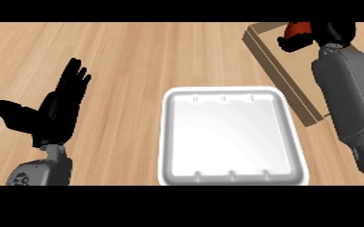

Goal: Pick the bell pepper from the tray and place it in the cardboard box

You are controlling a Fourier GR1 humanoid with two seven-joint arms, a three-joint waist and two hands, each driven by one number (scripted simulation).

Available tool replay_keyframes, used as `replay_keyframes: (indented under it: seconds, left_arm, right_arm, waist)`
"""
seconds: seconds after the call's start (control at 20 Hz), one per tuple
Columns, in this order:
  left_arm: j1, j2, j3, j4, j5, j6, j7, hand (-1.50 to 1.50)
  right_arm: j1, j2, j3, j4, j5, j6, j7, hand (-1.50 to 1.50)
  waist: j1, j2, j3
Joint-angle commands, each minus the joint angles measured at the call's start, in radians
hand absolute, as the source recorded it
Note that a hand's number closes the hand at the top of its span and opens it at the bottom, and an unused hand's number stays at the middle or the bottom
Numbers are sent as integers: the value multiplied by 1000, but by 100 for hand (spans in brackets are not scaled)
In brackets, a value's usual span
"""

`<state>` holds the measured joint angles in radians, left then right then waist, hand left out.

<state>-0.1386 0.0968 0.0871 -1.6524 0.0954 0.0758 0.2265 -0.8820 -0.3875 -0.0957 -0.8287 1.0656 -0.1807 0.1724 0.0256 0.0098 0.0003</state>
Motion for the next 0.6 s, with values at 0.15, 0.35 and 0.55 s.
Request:
replay_keyframes:
  seconds: [0.15, 0.35, 0.55]
  left_arm:
    - [18, -4, -13, 0, 7, -20, -11, 0]
    - [-30, 14, 10, 10, 20, -23, 6, 0]
    - [-22, 7, 5, 28, 6, -16, -15, 0]
  right_arm:
    - [-33, -109, 52, 266, 91, 227, 4, -150]
    - [-118, -90, -38, 461, 33, 120, -93, -150]
    - [-110, -82, -112, 403, -38, -57, -197, -150]
  waist:
    - [10, 4, -1]
    - [29, 12, 2]
    - [17, 9, 2]
